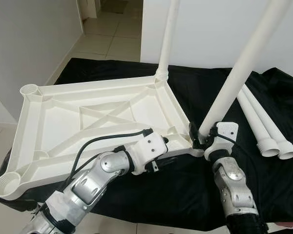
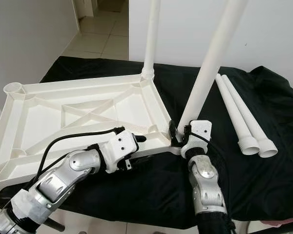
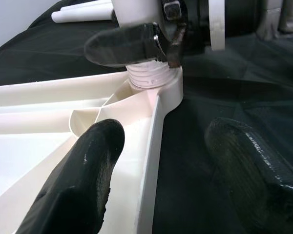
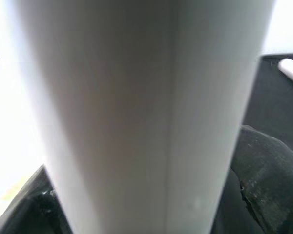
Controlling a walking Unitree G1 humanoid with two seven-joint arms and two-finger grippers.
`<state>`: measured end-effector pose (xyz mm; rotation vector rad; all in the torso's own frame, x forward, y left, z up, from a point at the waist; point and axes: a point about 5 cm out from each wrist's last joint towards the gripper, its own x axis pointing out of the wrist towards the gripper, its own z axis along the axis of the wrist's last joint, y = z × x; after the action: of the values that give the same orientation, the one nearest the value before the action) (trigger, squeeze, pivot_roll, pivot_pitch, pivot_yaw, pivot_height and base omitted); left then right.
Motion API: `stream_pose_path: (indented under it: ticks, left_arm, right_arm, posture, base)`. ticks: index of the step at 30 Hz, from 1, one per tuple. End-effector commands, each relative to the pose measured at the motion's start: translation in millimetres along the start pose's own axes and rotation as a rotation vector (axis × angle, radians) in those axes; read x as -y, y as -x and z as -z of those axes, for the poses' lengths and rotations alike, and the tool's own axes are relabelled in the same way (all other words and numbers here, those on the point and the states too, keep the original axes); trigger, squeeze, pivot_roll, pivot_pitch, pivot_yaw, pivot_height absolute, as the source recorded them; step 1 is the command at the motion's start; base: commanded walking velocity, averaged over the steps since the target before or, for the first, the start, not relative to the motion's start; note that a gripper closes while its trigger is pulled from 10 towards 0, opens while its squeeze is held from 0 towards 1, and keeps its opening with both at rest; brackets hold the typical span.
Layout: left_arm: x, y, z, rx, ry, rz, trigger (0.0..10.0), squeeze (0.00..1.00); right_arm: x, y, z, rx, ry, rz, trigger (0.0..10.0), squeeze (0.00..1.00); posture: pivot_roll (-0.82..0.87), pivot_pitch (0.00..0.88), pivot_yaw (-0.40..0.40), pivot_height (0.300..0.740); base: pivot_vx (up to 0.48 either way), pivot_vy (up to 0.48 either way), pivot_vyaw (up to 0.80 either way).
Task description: Building children table
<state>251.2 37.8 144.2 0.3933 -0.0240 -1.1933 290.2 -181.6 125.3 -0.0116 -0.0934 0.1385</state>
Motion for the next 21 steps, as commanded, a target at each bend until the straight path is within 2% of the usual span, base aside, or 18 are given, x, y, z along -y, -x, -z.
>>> stream_pose_path:
  ticks: [1,3,7,8,9,10,11,12,21]
  left_arm:
    - [-0.4,0.5,1,-0.006,-0.012,0.055,10.0,0.0]
    - [-1.5,0.2,0,-0.005,-0.016,0.054,10.0,0.0]
    - [-2.4,0.0,0,-0.004,-0.018,0.055,10.0,0.0]
    - [-2.6,-0.5,-1,-0.003,-0.02,0.056,10.0,0.0]
    - [-3.1,-1.0,-1,-0.003,-0.022,0.057,10.0,0.0]
    - [-3.5,-1.5,-1,-0.002,-0.024,0.059,10.0,0.0]
    - [-3.8,-1.9,-1,-0.001,-0.026,0.06,10.0,0.0]
    - [-4.3,-2.2,-1,-0.001,-0.026,0.06,10.0,0.0]
    - [-4.5,-2.9,-2,0.005,-0.027,0.054,10.0,0.0]
  right_arm:
    - [-3.4,-1.6,2,0.0,-0.015,-0.051,10.0,0.0]
    - [-6.0,-4.8,0,0.019,0.002,-0.125,10.0,0.0]
    - [-7.8,-8.1,-2,0.033,0.02,-0.186,10.0,0.0]
    - [-7.1,-10.5,-3,0.039,0.027,-0.207,8.4,0.0]
    - [-5.6,-13.5,-3,0.04,0.039,-0.223,4.4,0.0]
    - [-3.4,-16.1,-2,0.031,0.056,-0.234,0.8,0.0]
    - [-1.8,-17.8,-1,0.023,0.068,-0.24,0.8,0.0]
    - [-0.4,-18.4,0,0.014,0.079,-0.242,0.0,0.0]
    - [0.4,-14.3,7,0.003,0.07,-0.266,0.0,0.0]
  posture:
    - [-0.07,0.0,-0.029,0.74]
    - [-0.07,0.0,-0.024,0.74]
    - [-0.08,0.0,-0.02,0.74]
    - [-0.08,0.0,-0.017,0.74]
    - [-0.08,0.0,-0.016,0.74]
    - [-0.08,0.0,-0.016,0.74]
    - [-0.08,0.0,-0.017,0.74]
    - [-0.08,0.0,-0.019,0.74]
    - [-0.08,0.0,-0.023,0.74]
  base:
    - [0.0,0.0,0.0]
    - [0.0,0.0,0.0]
    - [0.0,0.0,0.0]
    - [0.0,0.0,0.0]
    - [0.0,0.0,0.0]
    - [0.0,0.0,0.0]
    - [0.0,0.0,0.0]
    - [0.0,0.0,0.0]
    - [0.0,0.0,0.0]
